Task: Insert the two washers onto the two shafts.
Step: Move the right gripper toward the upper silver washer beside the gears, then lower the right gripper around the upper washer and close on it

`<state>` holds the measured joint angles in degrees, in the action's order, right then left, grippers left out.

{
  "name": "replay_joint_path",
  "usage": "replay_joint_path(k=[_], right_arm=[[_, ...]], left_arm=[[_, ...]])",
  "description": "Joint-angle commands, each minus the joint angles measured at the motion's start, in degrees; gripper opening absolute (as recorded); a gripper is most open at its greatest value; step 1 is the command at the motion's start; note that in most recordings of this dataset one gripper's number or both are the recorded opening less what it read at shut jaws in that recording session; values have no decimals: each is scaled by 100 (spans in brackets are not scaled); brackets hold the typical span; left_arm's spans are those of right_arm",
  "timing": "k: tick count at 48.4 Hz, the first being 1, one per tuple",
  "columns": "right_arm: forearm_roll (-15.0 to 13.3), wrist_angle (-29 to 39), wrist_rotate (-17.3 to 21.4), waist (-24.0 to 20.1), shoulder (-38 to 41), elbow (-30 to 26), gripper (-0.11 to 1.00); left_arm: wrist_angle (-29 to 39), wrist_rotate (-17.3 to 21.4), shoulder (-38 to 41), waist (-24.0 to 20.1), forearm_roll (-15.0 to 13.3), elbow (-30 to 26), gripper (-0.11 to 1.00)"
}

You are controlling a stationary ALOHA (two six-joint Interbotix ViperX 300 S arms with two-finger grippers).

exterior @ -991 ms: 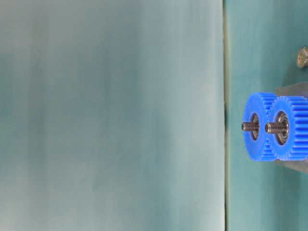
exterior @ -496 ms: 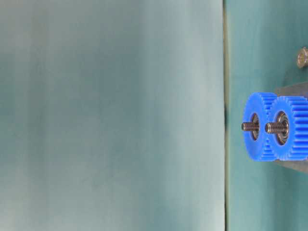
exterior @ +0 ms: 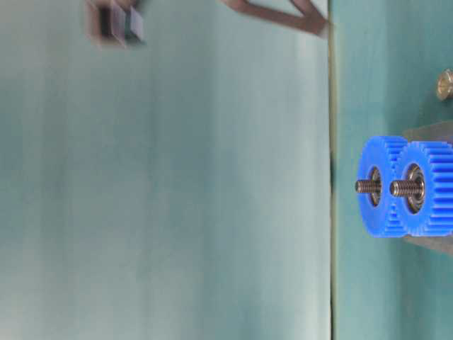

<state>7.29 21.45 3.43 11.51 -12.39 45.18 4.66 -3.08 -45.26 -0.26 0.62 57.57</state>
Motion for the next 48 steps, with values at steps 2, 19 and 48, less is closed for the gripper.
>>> replay_joint_path(k=[2, 19, 48], right_arm=[[-18, 114, -26, 18, 404, -396, 1], [-272, 580, -35, 18, 1468, -1107, 65], [-360, 844, -35, -35, 2197, -1582, 83]], left_arm=[[-18, -220, 35, -53, 26, -193, 0], [-18, -387, 18, -167, 18, -149, 0], [-53, -387, -9, -158, 26, -26, 0]])
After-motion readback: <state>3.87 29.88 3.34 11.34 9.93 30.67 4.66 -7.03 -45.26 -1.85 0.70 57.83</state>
